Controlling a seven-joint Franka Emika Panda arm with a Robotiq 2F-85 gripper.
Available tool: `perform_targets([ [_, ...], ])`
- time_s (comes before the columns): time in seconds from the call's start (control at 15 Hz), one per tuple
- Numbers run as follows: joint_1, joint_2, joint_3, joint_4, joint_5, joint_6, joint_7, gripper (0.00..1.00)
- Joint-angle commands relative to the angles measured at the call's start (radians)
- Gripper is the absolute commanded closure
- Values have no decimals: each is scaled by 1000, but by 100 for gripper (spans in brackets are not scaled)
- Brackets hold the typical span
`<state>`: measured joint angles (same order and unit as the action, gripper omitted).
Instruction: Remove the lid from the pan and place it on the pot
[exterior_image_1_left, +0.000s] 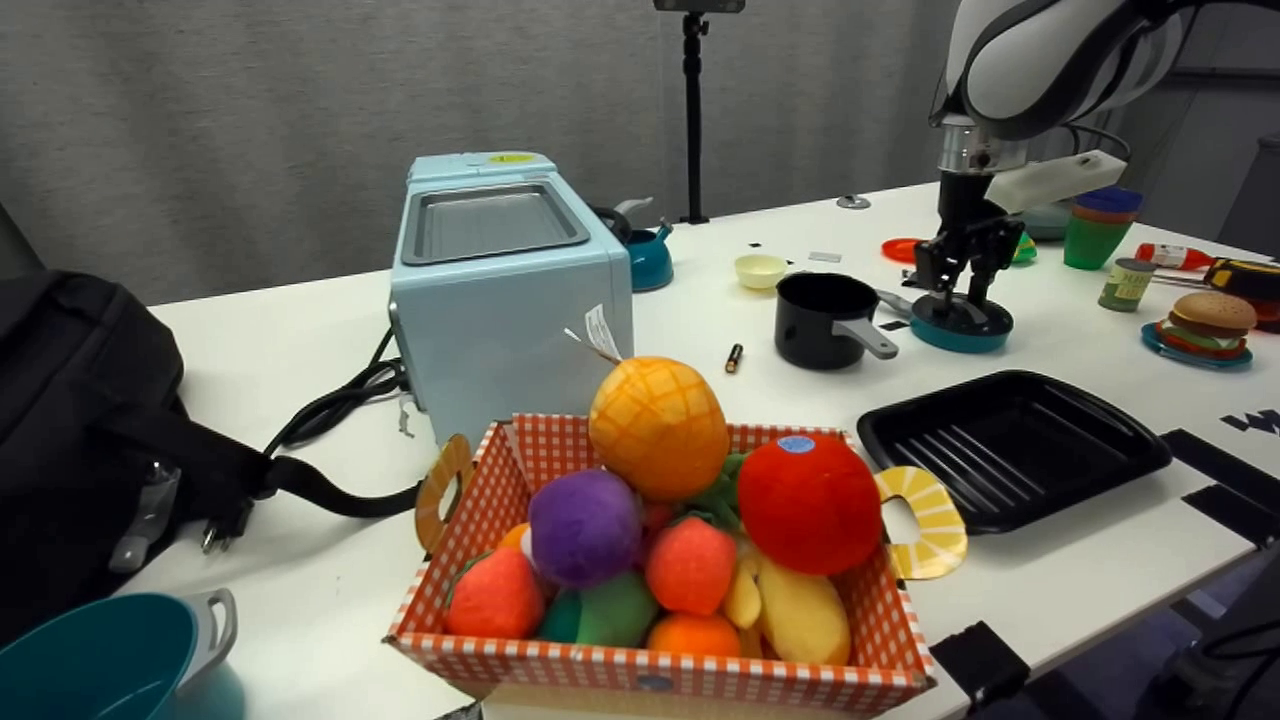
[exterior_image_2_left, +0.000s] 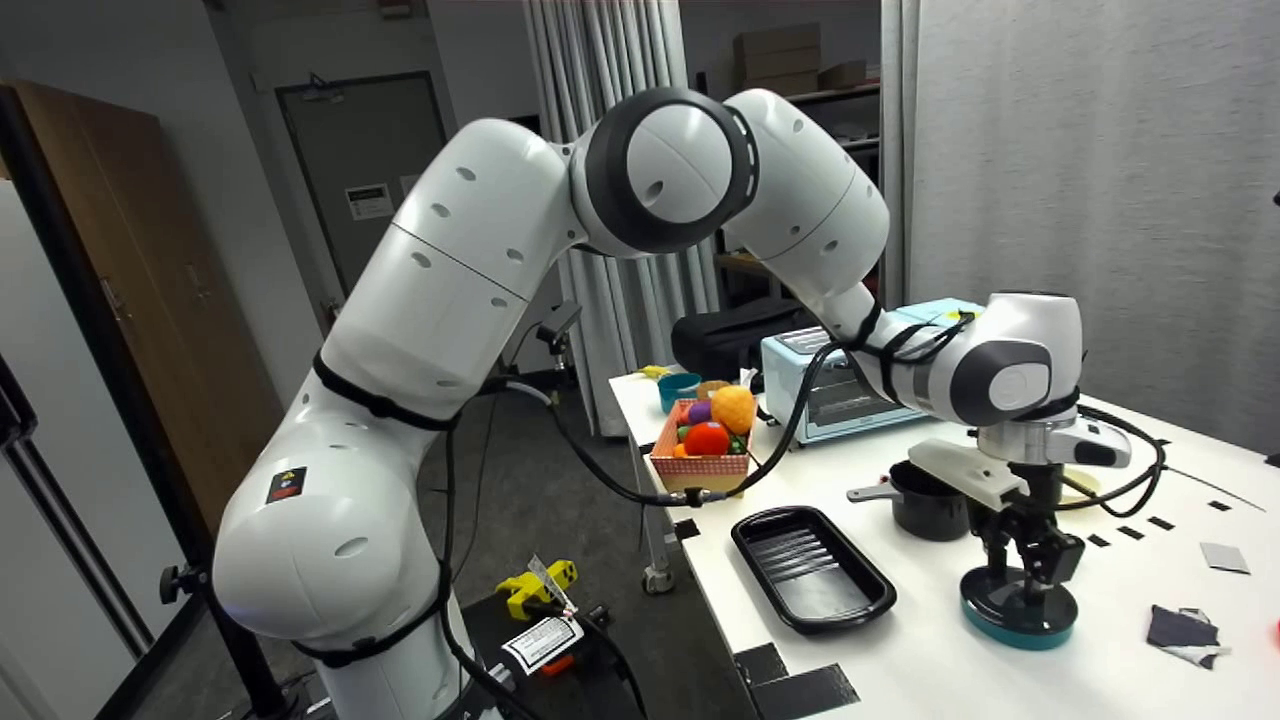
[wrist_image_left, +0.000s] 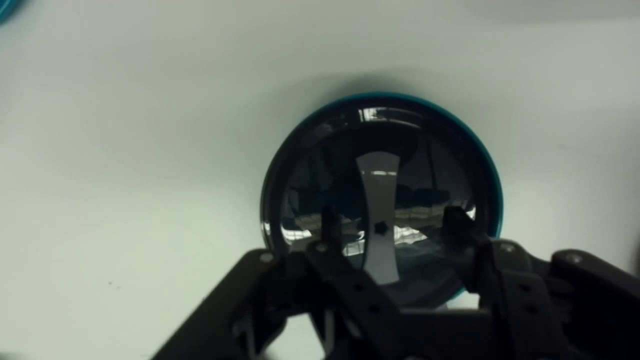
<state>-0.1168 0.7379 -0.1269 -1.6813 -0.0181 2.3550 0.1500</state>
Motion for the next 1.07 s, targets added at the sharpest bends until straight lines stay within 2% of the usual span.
perform_targets([
  [0.0,3,29,-8,36,11,12,19,77],
  [0.2,3,29,-9,43,12,6,29,99],
  [0.67,-7,-51,4,53,38,-33,25,96],
  [1.0,-3,-106,38,83,93,-41,22,96],
])
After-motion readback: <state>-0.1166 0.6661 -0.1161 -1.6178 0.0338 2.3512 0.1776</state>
